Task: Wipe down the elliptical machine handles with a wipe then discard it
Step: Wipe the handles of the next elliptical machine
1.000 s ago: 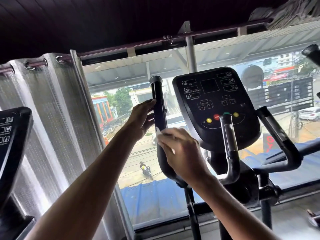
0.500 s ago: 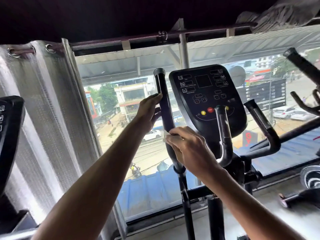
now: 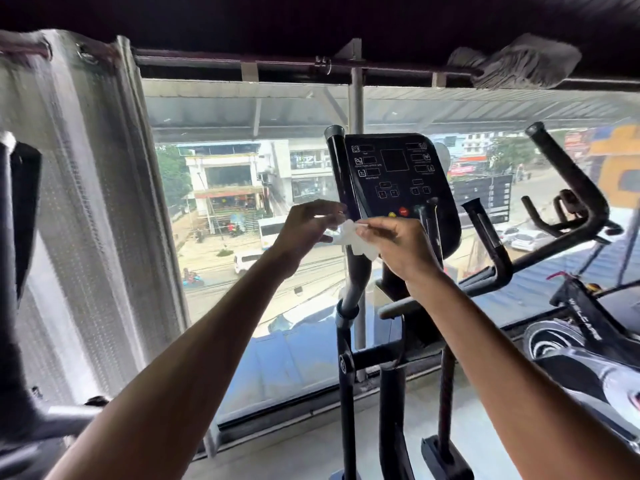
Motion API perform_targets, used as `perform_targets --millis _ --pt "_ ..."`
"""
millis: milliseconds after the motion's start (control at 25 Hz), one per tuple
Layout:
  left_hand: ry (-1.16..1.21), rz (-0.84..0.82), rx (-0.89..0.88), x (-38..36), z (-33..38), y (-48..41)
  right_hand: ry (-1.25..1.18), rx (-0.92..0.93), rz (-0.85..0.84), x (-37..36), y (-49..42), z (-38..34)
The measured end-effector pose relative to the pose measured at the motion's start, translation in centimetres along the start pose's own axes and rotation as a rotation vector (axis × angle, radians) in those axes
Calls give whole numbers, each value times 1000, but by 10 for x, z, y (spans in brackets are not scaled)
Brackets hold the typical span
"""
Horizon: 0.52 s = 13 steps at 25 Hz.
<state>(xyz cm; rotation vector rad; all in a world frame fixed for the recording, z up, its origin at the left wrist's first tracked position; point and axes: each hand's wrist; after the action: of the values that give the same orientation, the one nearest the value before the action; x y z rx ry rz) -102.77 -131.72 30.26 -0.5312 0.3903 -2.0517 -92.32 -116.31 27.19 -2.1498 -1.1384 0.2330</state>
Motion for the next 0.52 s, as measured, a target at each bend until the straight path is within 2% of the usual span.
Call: perform_targets --millis 120,200,280,400,520 --pt "-22 -190 -16 3 5 10 10 -19 58 -3 -3 -4" --pt "-24 -203 -39 2 9 11 81 -5 86 -4 -3 -4" --pt "-82 -108 -40 -3 8 9 228 63 147 -3 0 -2" --pt "-231 99 -2 -14 2 3 555 329 268 -7 11 4" --pt "-305 196 1 -18 -6 -2 668 398 180 -23 19 12"
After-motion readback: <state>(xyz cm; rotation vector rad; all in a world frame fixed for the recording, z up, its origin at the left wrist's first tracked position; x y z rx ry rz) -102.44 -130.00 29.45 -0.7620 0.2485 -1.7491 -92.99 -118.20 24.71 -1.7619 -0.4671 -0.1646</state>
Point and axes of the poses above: each hand's wrist, its own y-axis away from the middle knuckle, its own x-axis out of the back of the hand, z = x × y, and after that the axes turned 2 degrees about x, right-handed
